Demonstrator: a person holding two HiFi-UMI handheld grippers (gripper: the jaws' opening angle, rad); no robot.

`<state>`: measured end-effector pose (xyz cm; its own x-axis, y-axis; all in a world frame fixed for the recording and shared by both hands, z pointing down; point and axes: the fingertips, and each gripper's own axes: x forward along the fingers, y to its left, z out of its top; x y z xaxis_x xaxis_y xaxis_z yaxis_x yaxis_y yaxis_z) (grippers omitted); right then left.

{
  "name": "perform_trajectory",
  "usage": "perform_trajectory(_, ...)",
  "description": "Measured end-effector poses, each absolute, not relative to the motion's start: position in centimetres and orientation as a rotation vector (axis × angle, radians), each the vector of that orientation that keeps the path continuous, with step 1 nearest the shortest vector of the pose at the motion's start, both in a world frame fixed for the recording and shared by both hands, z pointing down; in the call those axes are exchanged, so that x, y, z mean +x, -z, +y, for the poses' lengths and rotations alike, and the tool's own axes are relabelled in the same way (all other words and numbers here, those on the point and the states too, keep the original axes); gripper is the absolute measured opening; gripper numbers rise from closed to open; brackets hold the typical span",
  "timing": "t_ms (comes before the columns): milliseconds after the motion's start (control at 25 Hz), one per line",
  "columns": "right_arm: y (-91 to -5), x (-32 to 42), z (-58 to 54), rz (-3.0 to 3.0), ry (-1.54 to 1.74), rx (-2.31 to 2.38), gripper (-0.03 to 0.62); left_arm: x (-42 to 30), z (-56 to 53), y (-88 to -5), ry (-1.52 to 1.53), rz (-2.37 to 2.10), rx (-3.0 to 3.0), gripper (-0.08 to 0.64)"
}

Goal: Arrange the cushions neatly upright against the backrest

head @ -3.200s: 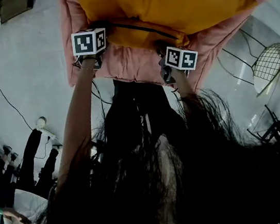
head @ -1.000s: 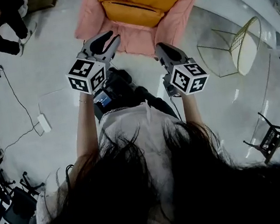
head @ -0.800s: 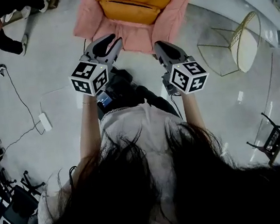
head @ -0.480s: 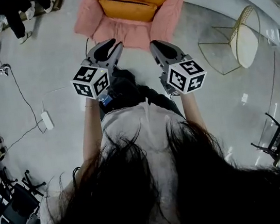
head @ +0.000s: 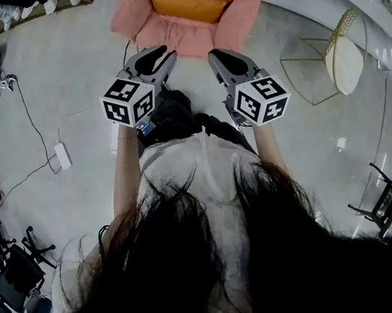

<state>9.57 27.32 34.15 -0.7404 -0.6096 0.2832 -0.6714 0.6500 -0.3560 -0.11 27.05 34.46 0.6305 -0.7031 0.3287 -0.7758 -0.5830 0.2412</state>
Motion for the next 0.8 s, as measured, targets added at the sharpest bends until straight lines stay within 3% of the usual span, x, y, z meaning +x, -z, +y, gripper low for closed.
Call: perform_trajectory(800,-34.5,7.7,28.4,-2.714,-0.635,1.017,0.038,-2.5,27.9,-33.9,-0.18,-1.224,2.457,0.11)
